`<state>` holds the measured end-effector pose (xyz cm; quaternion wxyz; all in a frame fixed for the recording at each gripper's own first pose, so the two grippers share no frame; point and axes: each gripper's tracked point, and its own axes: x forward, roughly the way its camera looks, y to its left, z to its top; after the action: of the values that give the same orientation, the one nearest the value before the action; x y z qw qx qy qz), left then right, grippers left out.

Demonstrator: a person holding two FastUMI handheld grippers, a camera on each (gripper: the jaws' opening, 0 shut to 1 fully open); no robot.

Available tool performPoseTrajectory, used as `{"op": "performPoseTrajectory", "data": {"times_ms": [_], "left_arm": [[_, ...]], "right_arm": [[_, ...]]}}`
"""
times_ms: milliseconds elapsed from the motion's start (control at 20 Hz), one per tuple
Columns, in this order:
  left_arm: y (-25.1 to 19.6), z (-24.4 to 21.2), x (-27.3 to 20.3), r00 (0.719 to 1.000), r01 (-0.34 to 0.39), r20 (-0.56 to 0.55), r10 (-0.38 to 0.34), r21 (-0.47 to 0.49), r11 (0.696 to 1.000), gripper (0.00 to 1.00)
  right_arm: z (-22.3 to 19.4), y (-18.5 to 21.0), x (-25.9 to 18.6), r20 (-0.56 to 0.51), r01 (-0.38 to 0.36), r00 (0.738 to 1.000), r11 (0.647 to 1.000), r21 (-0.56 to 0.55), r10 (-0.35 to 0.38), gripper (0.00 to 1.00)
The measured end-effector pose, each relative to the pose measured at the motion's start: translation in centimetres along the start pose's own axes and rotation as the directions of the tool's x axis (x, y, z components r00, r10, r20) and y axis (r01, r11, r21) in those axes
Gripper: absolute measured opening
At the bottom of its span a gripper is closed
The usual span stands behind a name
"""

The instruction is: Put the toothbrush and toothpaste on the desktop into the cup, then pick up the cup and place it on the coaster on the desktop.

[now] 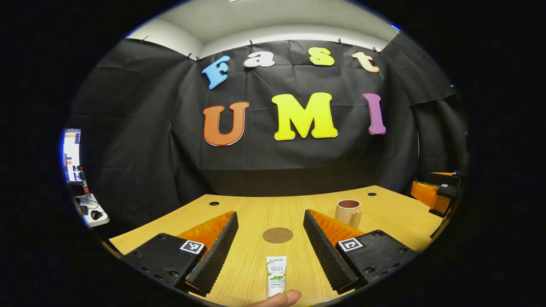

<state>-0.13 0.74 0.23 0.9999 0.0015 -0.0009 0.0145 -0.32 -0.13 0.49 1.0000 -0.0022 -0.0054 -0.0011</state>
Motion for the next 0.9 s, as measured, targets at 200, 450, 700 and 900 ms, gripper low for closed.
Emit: {"op": "performPoseTrajectory", "data": {"times_ms": [200,450,700,900], "left_arm": [[-0.1,-0.1,0.1,1.000,0.002,-0.003,-0.002,0.001,1.000,0.98],[-0.2,-1.0,0.2,1.000,0.007,-0.024,-0.008,-0.005,1.000,0.98],[0.1,-2.6,0.3,0.998,0.006,-0.055,-0.006,-0.003,1.000,0.98],[-0.2,-3.9,0.3,0.997,0.013,-0.080,-0.013,-0.002,1.000,0.98]], "right_arm": [[-0.2,0.2,0.1,-0.008,-0.006,1.000,1.000,-0.003,0.006,0.95],[-1.9,1.3,0.7,-0.050,-0.043,0.998,0.999,0.015,0.043,0.98],[-7.5,3.8,2.2,-0.209,-0.100,0.972,0.995,0.025,0.103,0.95],[-12.7,5.9,3.3,-0.372,-0.133,0.918,0.991,0.031,0.135,0.95]]}}
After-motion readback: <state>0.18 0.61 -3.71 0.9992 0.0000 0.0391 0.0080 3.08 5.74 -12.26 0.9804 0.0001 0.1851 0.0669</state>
